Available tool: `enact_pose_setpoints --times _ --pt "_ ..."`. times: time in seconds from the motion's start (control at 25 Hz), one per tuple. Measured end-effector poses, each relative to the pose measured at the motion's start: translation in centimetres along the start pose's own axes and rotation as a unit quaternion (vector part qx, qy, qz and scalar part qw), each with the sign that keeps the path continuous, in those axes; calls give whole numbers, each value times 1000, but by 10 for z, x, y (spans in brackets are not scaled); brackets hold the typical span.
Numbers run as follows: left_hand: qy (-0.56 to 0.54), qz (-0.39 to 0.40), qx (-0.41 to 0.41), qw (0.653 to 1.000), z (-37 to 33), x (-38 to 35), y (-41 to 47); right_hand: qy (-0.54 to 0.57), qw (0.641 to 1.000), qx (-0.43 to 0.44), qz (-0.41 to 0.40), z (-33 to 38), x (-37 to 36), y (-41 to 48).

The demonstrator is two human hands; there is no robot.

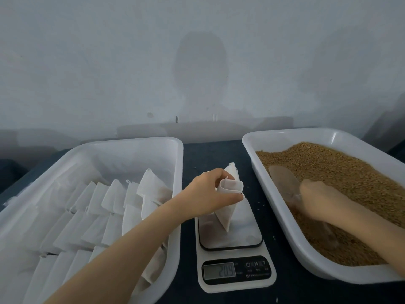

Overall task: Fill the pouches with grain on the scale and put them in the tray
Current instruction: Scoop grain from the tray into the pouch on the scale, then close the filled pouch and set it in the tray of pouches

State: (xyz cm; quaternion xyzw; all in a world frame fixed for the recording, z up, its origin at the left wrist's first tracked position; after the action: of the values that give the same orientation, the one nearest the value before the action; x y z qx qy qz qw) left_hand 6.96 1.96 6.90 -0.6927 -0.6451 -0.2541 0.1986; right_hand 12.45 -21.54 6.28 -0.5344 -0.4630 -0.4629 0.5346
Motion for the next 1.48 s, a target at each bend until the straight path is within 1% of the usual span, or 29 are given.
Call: enact_pose_setpoints --times 0.04,0.08,0.12,0.16,0.2,0.24,0.28,0.36,0.44,0.52,0.56,0.68,0.76,0.8,0.88,1.08,1.16,1.32,1.4,1.48 --pt "0 0 1 1000 1 0 0 -46 998 14 -40 1 7 -4" --pt "-1 0 2 1000 2 -1 0 -84 990 46 -103 6 17 -10" --pt "-1 -1 2 1000 2 -1 0 -86 976 102 -172 16 28 -18" --pt "-1 -2 2 1000 2 -1 0 -39 960 171 -217 28 38 -28" --pt "-1 -4 1 1000 1 -1 -1 40 945 234 -224 41 46 -39" --pt "0 -8 -3 1000 0 0 -1 117 929 287 -203 55 51 -50" --pt "3 -11 -10 1000 -2 0 -1 161 916 324 -173 68 52 -58" --pt "8 -18 -23 1000 -3 1 -1 163 911 360 -122 88 41 -62" --pt "9 -22 -30 999 -5 2 -1 169 913 364 -73 96 32 -55" --pt "15 -17 -26 999 -4 2 -1 227 908 351 -24 96 28 -44" --pt "14 -8 -19 1000 -3 2 -1 249 903 349 -17 95 27 -41" --pt "-39 33 2 999 -4 2 -1 285 897 335 -55 91 25 -33" --pt "-75 20 22 997 -2 5 0 294 893 327 -99 88 26 -33" --pt "-69 5 26 997 0 7 1 297 889 328 -121 87 28 -35" --pt "-19 -23 20 999 1 8 0 311 878 331 -150 85 32 -38" --pt "57 -40 1 998 0 13 -1 328 874 316 -168 76 28 -30" --pt "59 -57 -4 997 -2 24 -2 342 870 304 -185 75 29 -27" --pt "90 -90 -7 992 -8 35 -4 378 846 299 -227 74 32 -30" --pt "100 -79 -1 992 -7 34 -6 367 849 310 -221 75 32 -32" --pt "106 -57 13 993 -4 32 -6 332 864 323 -198 77 29 -32"
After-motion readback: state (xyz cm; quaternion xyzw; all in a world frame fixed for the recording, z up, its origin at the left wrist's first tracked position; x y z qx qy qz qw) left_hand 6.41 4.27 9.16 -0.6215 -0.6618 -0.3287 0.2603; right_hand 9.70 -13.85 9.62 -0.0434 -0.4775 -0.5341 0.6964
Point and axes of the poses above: each hand's wrist, its own y-axis towards the middle knuckle, its own x-axis out of the back of the hand, z = x × y, the point moved 4 cm from there along y, towards the middle knuckle, and after that the axes turned 3 degrees about -z, right-handed, at the moved point
